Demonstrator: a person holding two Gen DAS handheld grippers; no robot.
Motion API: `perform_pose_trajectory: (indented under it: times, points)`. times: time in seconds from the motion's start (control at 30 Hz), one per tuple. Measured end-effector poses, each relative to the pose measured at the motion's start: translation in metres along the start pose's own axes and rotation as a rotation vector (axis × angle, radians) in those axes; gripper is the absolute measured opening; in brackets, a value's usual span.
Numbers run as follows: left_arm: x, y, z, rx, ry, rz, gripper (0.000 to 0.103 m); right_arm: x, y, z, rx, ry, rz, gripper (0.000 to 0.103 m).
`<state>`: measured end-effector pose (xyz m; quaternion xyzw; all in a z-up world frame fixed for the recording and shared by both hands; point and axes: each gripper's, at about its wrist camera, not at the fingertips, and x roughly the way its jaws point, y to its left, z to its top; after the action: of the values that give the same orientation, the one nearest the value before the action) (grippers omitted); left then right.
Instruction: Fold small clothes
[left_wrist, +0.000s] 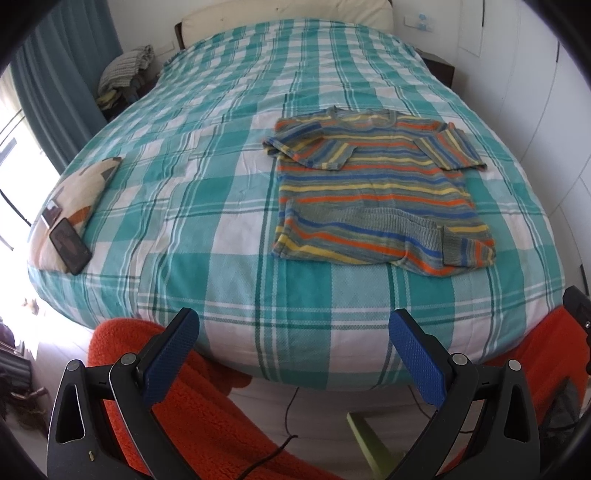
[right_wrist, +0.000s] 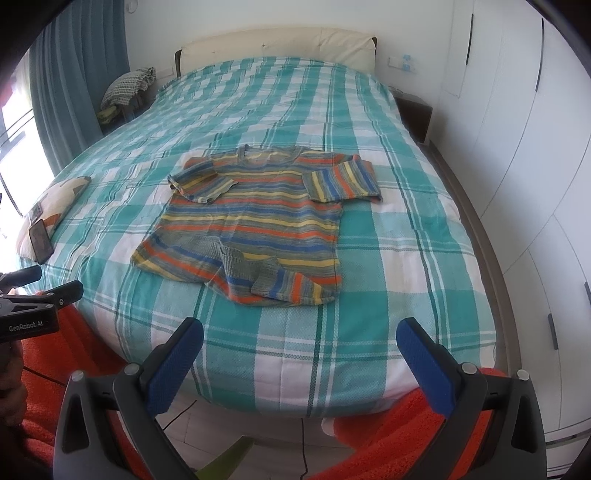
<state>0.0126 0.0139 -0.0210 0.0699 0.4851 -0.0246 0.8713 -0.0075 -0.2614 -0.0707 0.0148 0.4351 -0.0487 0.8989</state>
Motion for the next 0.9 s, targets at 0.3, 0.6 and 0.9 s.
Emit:
perform_pose_trajectory:
  times: [0.3,0.6,0.9]
  points:
    - [0.002,0.004,-0.002,-0.002,-0.001,0.002,0.103,0.001,0.008,-0.001,-0.018,0.007,0.013,0.103]
    - [0.001,0.007,-0.002,-0.011,-0.009,0.0,0.103,0.009,0.01,-0.005,-0.031,0.039,0.035,0.103]
    - [0.002,-0.004,-0.001,0.031,-0.011,-0.019,0.103,0.01,0.004,-0.004,-0.006,0.035,0.046,0.103]
